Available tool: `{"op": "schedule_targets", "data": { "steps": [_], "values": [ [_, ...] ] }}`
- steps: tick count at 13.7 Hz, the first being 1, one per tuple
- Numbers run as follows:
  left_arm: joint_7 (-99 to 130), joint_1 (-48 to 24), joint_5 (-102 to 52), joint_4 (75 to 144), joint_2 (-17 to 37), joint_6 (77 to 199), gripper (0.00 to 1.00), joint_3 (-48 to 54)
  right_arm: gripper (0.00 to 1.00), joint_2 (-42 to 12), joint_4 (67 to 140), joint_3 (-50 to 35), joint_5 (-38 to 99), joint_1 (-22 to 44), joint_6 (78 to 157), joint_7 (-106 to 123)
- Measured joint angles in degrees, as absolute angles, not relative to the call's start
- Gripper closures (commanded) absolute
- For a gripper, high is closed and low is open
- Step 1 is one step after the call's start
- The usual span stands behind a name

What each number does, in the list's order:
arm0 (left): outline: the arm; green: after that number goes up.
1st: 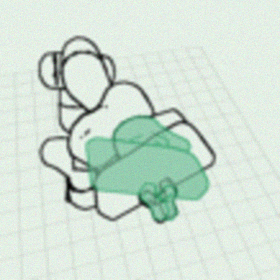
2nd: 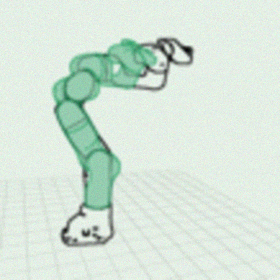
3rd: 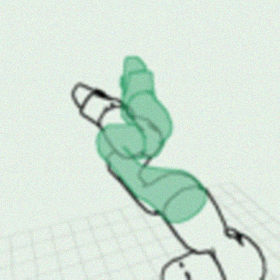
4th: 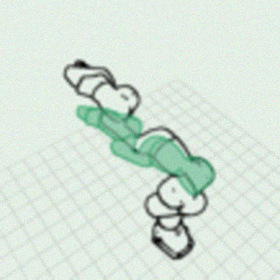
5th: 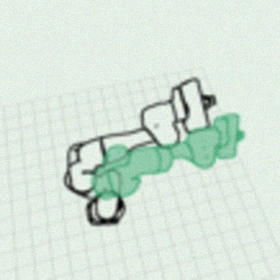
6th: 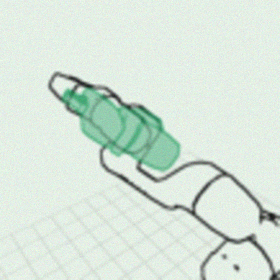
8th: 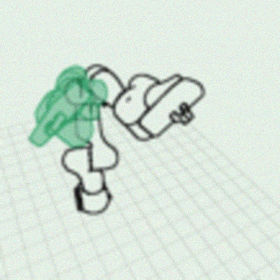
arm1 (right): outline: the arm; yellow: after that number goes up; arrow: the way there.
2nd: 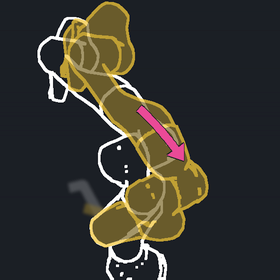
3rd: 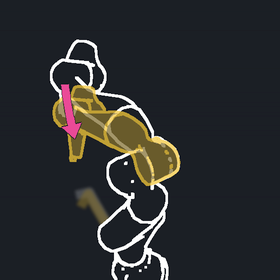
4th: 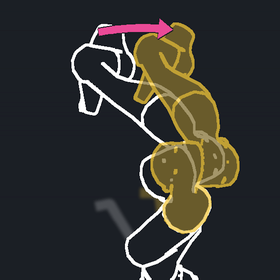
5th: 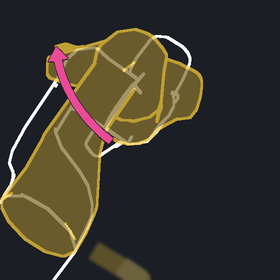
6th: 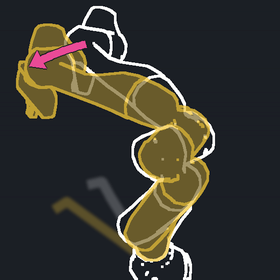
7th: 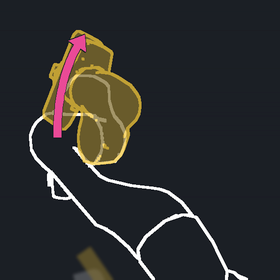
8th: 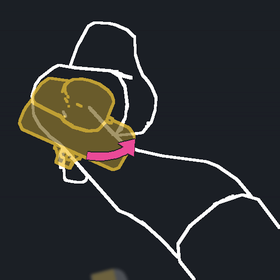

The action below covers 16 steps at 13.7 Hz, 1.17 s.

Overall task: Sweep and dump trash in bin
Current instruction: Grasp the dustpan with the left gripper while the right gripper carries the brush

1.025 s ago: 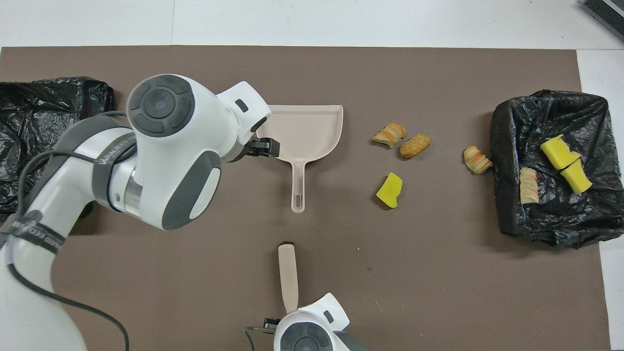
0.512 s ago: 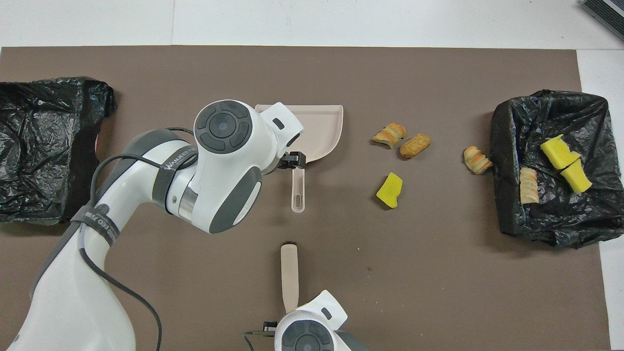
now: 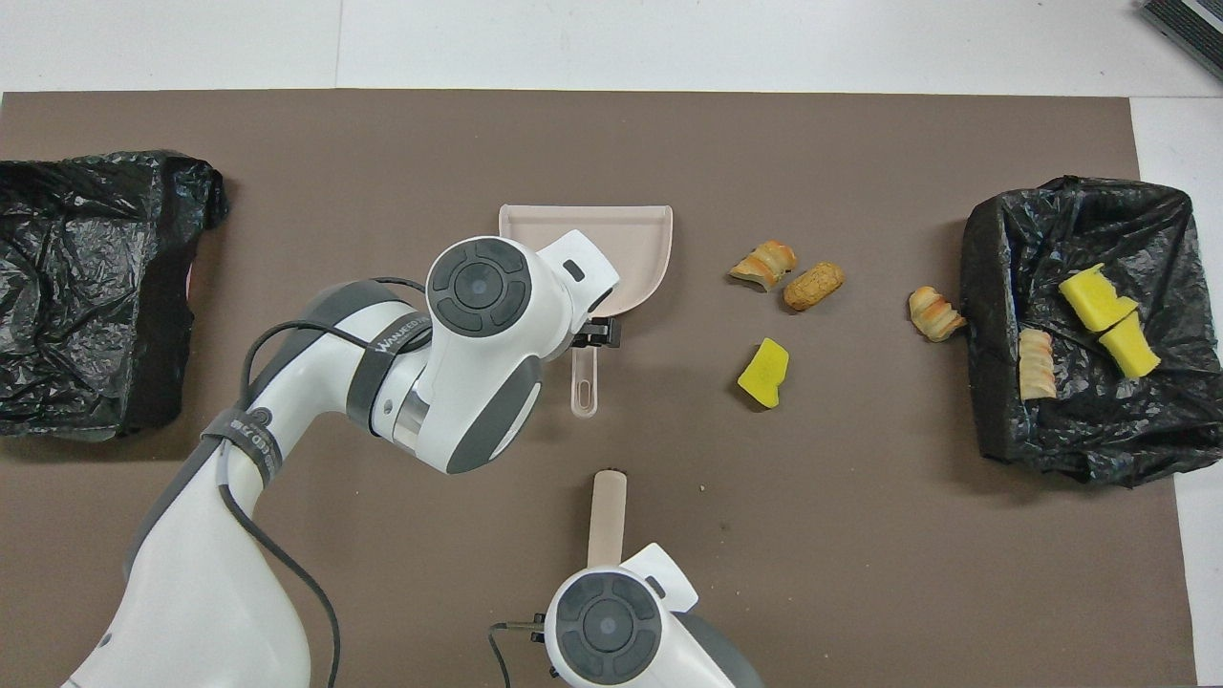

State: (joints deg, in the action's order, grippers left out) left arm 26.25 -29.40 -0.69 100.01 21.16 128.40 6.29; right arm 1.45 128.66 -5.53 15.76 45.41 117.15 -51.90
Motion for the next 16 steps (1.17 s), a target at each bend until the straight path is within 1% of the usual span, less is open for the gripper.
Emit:
{"op": "schedule_targets", "data": {
  "steps": [1, 3, 5, 7, 9, 10, 11, 12, 13, 14, 15, 16],
  "values": [
    [26.7, -29.8, -0.7, 100.0, 21.8, 129.0, 0.0, 6.3, 1.0, 2.6, 128.2, -5.4, 15.7, 43.2, 114.7, -50.9],
    [27.1, -30.1, -0.7, 100.0, 22.1, 129.0, 0.19, 6.3, 1.0, 5.6, 128.0, -5.2, 15.6, 37.4, 109.4, -45.5],
    [27.2, -30.1, -0.7, 100.0, 22.1, 128.9, 0.21, 6.3, 1.0, 8.2, 128.0, -5.0, 13.8, 31.2, 104.2, -39.5],
    [27.2, -30.4, -0.7, 100.3, 22.2, 128.8, 0.2, 6.3, 1.0, 9.6, 128.0, -4.8, 11.6, 25.1, 101.2, -34.6],
    [27.2, -30.9, -0.7, 100.7, 22.2, 128.8, 0.18, 6.3, 1.0, 10.5, 127.9, -4.7, 9.2, 17.3, 100.2, -28.3],
    [27.2, -31.1, -0.7, 100.9, 22.2, 128.8, 0.19, 6.3, 1.0, 10.6, 127.6, -4.7, 7.5, 12.9, 100.1, -24.1],
    [27.2, -31.2, -0.7, 101.0, 22.2, 128.8, 0.2, 6.3, 1.0, 10.6, 127.2, -4.7, 5.1, 8.7, 100.1, -19.4],
    [27.2, -31.2, -0.7, 101.1, 22.2, 128.7, 0.24, 6.3, 1.0, 10.4, 126.8, -4.6, 2.4, 5.0, 100.4, -14.9],
    [27.2, -31.2, -0.7, 101.2, 22.2, 128.7, 0.44, 6.3, 1.0, 10.0, 126.1, -4.5, -0.6, 2.7, 101.4, -12.0],
    [27.2, -31.2, -0.7, 101.2, 22.2, 128.7, 0.59, 6.3, 1.0, 9.2, 125.4, -4.4, -3.8, 1.7, 102.9, -10.7],
    [27.2, -31.2, -0.7, 101.2, 22.2, 128.7, 0.73, 6.3, 1.0, 8.3, 124.6, -4.5, -6.7, 1.5, 104.8, -10.7],
    [27.2, -31.2, -0.7, 101.2, 22.2, 128.6, 0.81, 6.3, 1.0, 7.4, 124.0, -4.6, -9.0, 1.5, 106.6, -10.7]
  ]
}}
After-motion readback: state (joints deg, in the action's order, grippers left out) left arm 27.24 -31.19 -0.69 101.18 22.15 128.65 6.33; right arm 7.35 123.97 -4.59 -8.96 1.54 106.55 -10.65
